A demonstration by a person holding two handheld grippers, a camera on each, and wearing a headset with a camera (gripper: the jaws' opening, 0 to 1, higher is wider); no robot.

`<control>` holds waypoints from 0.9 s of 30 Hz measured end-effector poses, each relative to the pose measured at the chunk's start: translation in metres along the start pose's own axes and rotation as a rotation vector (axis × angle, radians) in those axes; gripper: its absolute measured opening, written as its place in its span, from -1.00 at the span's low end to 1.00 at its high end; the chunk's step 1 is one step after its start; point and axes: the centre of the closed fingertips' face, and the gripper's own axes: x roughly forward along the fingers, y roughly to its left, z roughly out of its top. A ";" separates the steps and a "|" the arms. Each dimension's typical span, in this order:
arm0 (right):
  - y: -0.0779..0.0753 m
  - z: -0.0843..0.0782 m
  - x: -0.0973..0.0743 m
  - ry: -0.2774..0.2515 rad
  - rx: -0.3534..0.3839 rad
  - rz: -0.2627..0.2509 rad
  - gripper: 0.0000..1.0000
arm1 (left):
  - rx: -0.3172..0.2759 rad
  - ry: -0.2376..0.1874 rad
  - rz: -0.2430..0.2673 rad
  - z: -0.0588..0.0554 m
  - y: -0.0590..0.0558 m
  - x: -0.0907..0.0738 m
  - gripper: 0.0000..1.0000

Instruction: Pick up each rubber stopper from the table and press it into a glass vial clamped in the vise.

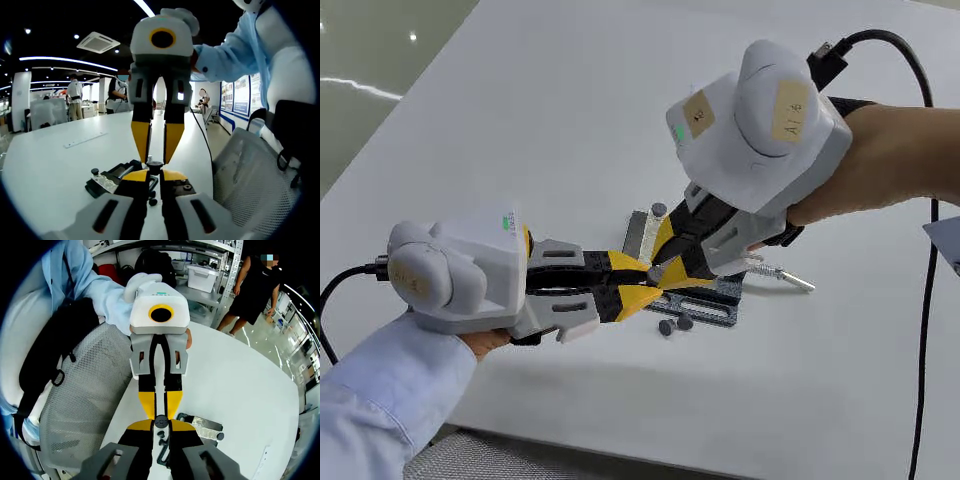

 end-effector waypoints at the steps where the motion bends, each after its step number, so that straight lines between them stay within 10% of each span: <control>1: 0.000 0.000 0.000 0.001 -0.003 0.002 -0.84 | 0.003 0.001 -0.002 0.000 0.000 0.000 -0.96; 27: 0.005 -0.002 0.002 0.020 -0.042 0.031 -0.84 | 0.005 0.001 -0.024 -0.001 -0.004 0.002 -0.96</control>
